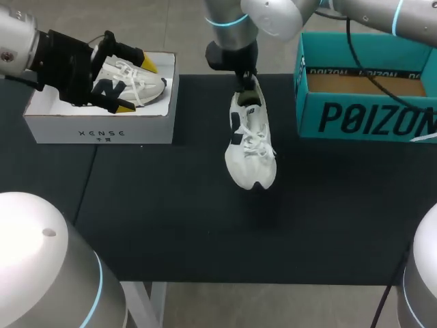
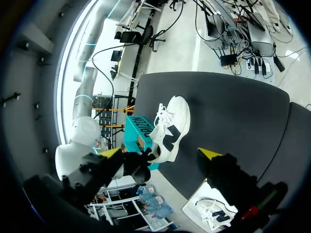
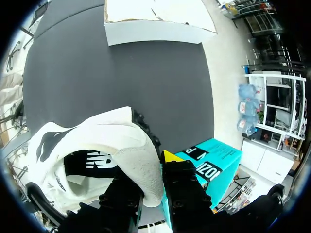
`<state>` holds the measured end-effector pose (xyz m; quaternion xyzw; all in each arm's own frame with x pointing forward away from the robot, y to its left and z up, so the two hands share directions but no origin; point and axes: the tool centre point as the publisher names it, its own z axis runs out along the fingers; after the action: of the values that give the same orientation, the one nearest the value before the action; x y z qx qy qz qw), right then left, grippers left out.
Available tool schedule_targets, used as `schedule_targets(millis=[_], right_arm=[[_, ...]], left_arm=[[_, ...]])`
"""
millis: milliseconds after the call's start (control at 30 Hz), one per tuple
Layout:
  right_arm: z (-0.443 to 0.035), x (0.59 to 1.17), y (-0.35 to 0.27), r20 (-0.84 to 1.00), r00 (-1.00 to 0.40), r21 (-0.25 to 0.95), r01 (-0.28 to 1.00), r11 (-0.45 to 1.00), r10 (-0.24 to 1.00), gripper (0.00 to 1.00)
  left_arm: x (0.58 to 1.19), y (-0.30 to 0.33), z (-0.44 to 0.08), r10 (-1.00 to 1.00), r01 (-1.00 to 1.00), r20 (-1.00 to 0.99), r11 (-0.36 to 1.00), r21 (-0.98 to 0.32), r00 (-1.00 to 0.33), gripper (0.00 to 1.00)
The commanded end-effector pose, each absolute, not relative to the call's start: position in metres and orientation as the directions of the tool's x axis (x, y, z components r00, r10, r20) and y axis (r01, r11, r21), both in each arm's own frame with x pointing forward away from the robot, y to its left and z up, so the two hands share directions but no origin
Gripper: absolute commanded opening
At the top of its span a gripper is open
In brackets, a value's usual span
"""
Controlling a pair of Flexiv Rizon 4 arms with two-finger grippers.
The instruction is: Take the shoe out of the shoebox, open the shoe tongue, remove and reinsert the insole, then place the shoe into the shoebox
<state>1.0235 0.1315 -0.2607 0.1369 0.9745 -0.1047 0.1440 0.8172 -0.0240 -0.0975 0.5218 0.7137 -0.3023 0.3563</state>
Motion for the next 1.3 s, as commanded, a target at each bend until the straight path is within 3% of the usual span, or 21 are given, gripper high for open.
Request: schedule_targets(millis=[33,567,900,1100,1300], right_arm=[[-0.221,1.0,0.118,-0.301,-0.928,-0.155,0.274,0.949,0.219,0.0],[-0.221,1.0,0.118,-0.301,-0.928,-0.155,0.274,0.949,0.219,0.0],[-0.161,1.042,0.043,-0.263,-0.798,-0.171,0.591,0.788,0.542,0.0],[-0.149,1.067,-0.021,-0.274,-0.581,-0.185,0.814,0.551,0.767,0.0],[-0.145,1.069,-0.077,-0.283,-0.38,-0.162,0.924,0.347,0.88,0.0]], left_arm=[[0.817,-0.024,-0.098,0.532,0.96,-0.823,0.274,-0.058,-0.201,1.0],[0.817,-0.024,-0.098,0.532,0.96,-0.823,0.274,-0.058,-0.201,1.0],[0.817,-0.024,-0.098,0.532,0.96,-0.823,0.274,-0.058,-0.201,1.0],[0.817,-0.024,-0.098,0.532,0.96,-0.823,0.274,-0.058,-0.201,1.0],[0.817,-0.024,-0.098,0.532,0.96,-0.823,0.274,-0.058,-0.201,1.0]])
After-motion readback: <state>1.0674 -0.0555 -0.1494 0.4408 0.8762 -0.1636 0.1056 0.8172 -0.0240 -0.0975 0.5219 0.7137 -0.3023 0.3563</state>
